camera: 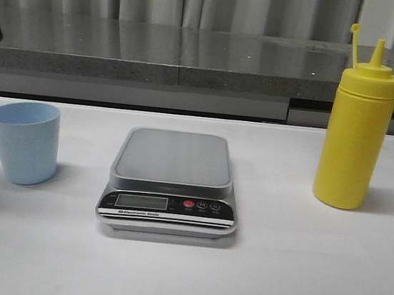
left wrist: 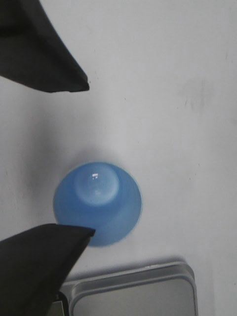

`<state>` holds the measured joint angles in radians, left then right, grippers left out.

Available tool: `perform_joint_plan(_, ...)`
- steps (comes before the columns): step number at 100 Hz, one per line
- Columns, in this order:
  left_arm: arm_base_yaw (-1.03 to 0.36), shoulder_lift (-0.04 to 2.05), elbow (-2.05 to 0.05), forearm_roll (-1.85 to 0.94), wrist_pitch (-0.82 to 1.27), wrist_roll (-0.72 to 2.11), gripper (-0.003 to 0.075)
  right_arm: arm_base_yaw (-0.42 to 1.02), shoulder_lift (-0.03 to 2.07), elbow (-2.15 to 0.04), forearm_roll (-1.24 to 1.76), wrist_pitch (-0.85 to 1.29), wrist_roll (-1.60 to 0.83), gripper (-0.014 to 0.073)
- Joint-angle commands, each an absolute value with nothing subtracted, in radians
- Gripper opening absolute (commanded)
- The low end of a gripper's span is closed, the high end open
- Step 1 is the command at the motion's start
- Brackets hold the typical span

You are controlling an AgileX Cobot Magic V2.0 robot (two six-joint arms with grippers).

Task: Pour seasoning into cup on scale with both arms
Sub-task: 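Lower the left gripper onto the light blue cup and grasp its rim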

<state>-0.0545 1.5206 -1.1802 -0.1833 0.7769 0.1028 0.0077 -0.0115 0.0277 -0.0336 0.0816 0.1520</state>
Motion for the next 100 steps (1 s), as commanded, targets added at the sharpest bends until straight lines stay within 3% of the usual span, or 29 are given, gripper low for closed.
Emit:
perform_joint_plan(1, -0.084, 1.530, -1.249, -0.209, 0.774, 0.105, 0.0531, 0.003, -0.029, 0.010, -0.036, 0.000, 0.142, -0.0061)
perform_joint_plan(81, -0.094, 1.805, -1.320, -0.225, 0.825, 0.105, 0.0526, 0.003, -0.029, 0.010, -0.036, 0.000, 0.142, -0.0061)
perform_joint_plan(90, -0.094, 1.818, -1.320, -0.225, 0.825, 0.105, 0.0475, 0.003, -0.029, 0.010, -0.036, 0.000, 0.142, -0.0061)
perform_joint_plan(95, -0.094, 1.818, -1.320, -0.225, 0.823, 0.105, 0.0409, 0.003, -0.029, 0.010, -0.036, 0.000, 0.142, -0.0061)
perform_joint_plan(100, -0.094, 1.818, -1.320, -0.225, 0.823, 0.105, 0.0295, 0.003, -0.029, 0.010, -0.036, 0.000, 0.142, -0.0061)
